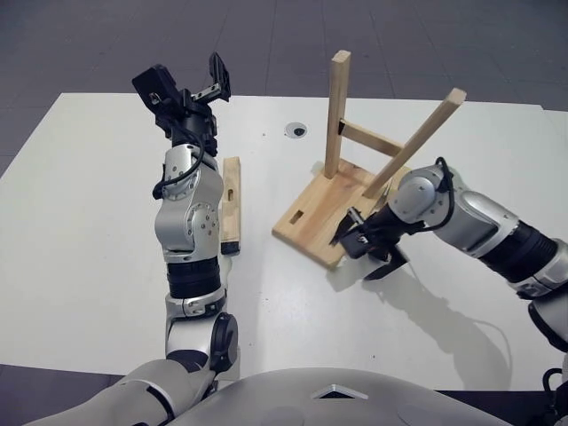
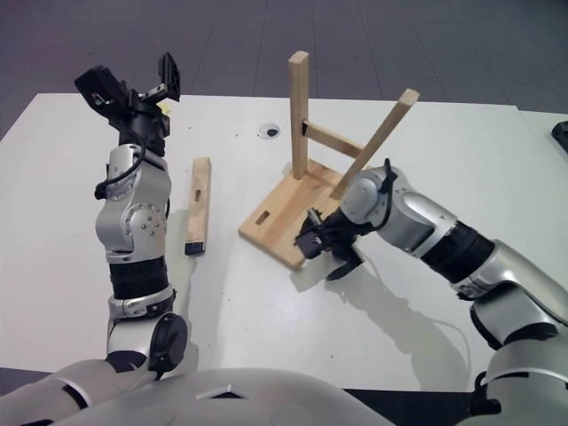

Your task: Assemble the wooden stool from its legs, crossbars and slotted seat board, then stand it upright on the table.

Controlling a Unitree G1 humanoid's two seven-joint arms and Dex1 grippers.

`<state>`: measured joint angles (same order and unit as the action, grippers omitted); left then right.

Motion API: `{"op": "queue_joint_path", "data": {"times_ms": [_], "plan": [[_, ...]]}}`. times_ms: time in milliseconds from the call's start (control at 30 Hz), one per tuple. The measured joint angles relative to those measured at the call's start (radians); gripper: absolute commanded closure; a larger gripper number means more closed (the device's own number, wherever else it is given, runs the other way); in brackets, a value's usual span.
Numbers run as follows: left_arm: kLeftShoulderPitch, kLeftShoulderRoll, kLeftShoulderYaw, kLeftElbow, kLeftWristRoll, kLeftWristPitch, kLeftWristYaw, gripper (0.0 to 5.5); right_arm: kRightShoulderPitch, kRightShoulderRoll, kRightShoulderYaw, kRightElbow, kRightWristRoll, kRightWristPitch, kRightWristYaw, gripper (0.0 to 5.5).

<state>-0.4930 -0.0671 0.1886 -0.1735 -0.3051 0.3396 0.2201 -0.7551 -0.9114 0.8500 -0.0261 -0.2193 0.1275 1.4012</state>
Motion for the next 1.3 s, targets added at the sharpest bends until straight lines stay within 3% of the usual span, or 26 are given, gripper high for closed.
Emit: {"op": "queue_joint_path", "data": {"times_ms": [133, 333, 533, 667, 767, 900, 967, 1167, 1300], "plan": [[0.018, -0.002, -0.004, -0.002, 0.006, 0.011, 0.0, 0.1, 0.035, 0.015, -0.115, 0.003, 0.03, -0.014, -0.038, 0.12], [0.028, -0.004, -0.01, -0.006, 0.006, 0.015, -0.003, 0.1, 0.227, 0.098, -0.57, -0.148, 0.348, 0.14, -0.29, 0.12], [0.029, 0.002, 0.002, -0.003, 0.006, 0.015, -0.005, 0.1, 0.352, 0.367, -0.998, -0.234, 0.601, 0.206, -0.726, 0.12], [0.028, 0.012, 0.018, 0.004, 0.007, 0.015, -0.005, 0.1, 0.319, 0.484, -1.199, -0.233, 0.602, 0.164, -1.064, 0.12], [0.026, 0.027, 0.04, 0.013, 0.007, 0.013, -0.004, 0.1, 0.289, 0.505, -1.303, -0.197, 0.518, 0.168, -1.321, 0.12], [0.019, 0.07, 0.081, 0.044, 0.016, 0.012, 0.007, 0.1, 0.271, 0.507, -1.317, -0.069, 0.275, 0.262, -1.654, 0.12], [0.016, 0.082, 0.082, 0.051, 0.03, 0.012, 0.01, 0.1, 0.257, 0.512, -1.303, -0.001, 0.234, 0.322, -1.713, 0.12], [0.015, 0.083, 0.09, 0.073, 0.037, 0.013, 0.014, 0.1, 0.187, 0.524, -1.208, 0.22, 0.193, 0.357, -1.714, 0.12], [0.015, 0.092, 0.101, 0.08, 0.039, 0.014, 0.013, 0.1, 0.137, 0.538, -1.095, 0.374, 0.177, 0.224, -1.604, 0.12]]}}
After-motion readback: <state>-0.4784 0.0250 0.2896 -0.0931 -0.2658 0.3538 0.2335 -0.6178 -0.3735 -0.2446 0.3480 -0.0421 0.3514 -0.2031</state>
